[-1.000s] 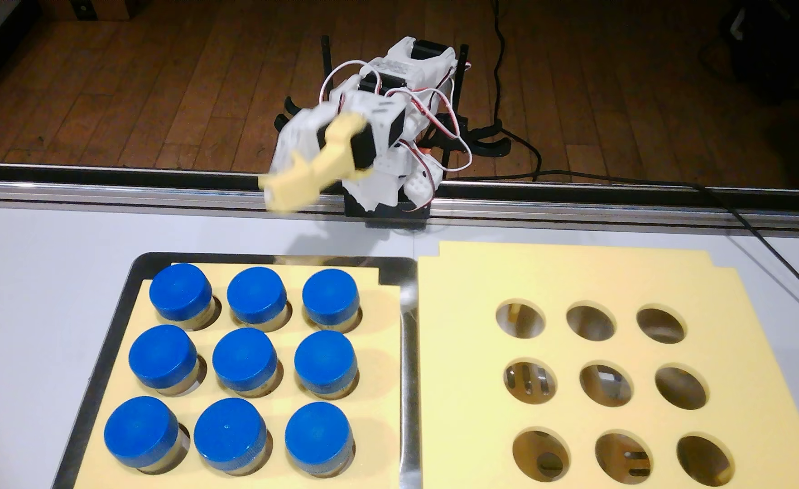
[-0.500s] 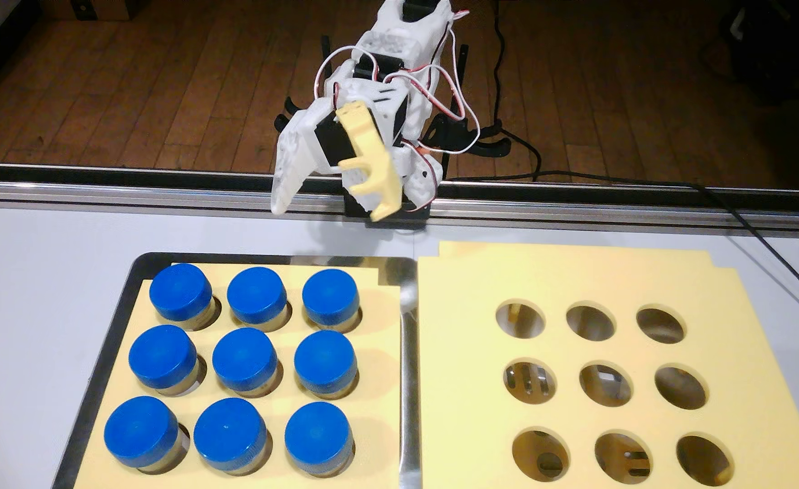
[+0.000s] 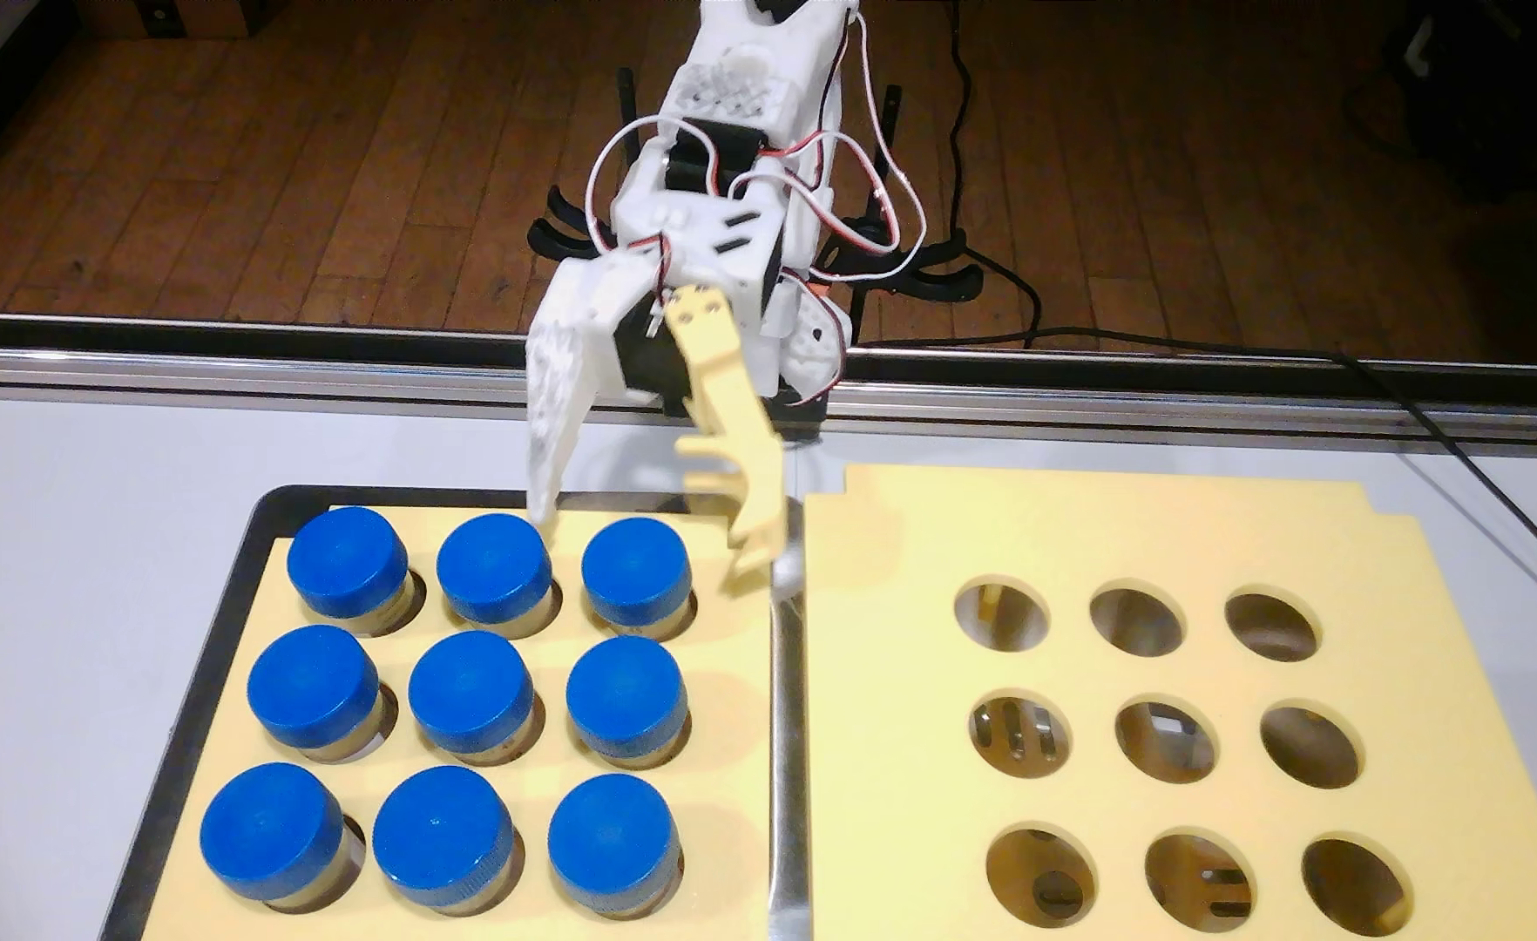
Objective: Move the test tubes
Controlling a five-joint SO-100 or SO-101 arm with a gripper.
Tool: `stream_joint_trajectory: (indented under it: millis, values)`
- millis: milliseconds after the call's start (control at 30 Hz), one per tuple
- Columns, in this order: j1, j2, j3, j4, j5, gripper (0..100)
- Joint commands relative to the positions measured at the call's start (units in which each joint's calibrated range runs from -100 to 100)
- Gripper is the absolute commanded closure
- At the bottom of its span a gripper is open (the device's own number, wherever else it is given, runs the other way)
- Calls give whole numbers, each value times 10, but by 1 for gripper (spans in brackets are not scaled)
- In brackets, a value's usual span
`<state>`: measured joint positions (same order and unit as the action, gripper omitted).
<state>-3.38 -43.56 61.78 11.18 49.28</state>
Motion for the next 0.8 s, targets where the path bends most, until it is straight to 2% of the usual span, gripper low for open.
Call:
stream_joint_trajectory:
  millis: [0,200,467,700,767]
  values:
    - [-8,46,-64,-14,10,64]
    - [-20,98,-88,-14,8,65]
    - [-19,118,-138,-14,6,83]
    - [-21,114,-143,-7,6,85]
    - [-16,113,-182,36,-3,85]
